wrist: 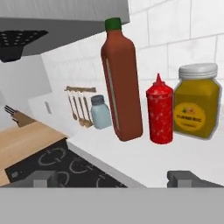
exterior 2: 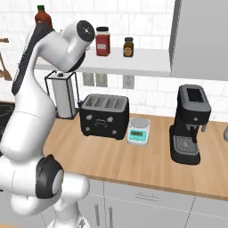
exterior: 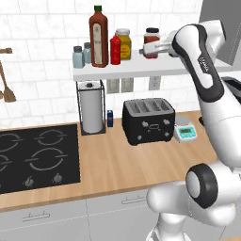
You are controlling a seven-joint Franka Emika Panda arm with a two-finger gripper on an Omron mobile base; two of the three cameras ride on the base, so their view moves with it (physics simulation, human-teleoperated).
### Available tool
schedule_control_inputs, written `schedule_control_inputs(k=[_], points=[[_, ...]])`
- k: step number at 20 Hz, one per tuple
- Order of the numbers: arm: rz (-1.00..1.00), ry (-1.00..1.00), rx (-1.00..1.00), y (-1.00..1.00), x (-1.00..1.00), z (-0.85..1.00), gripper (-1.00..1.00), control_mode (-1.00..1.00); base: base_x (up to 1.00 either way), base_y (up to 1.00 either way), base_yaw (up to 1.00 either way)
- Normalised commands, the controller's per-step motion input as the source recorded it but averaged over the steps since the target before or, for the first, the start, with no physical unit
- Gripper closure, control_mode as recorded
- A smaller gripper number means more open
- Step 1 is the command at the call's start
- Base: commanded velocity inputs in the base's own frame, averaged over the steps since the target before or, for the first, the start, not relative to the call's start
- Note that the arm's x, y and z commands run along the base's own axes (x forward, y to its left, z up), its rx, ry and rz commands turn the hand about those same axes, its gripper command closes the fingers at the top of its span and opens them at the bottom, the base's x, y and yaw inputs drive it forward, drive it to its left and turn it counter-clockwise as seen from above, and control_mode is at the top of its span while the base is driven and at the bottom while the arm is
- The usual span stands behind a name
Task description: Put the shaker and condiment bottle from the counter next to their counterparts in the cabinet.
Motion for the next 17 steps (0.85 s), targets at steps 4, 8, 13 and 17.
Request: schedule_control_inputs(k=[4, 8, 13, 17], points=[[-0.05, -0.11, 0.02, -0.21, -0.79, 0.17, -1.00, -1.00, 0.00, 0.00, 0.00], [-0.06, -0.11, 0.03, -0.16, -0.82, 0.04, -1.00, -1.00, 0.00, 0.00, 0.00], [-0.06, -0.09, 0.03, -0.17, -0.83, 0.15, -1.00, -1.00, 0.00, 0.00, 0.00], [-0.04, -0.02, 0.04, -0.10, -0.74, 0.11, -1.00, -1.00, 0.00, 0.00, 0.00]])
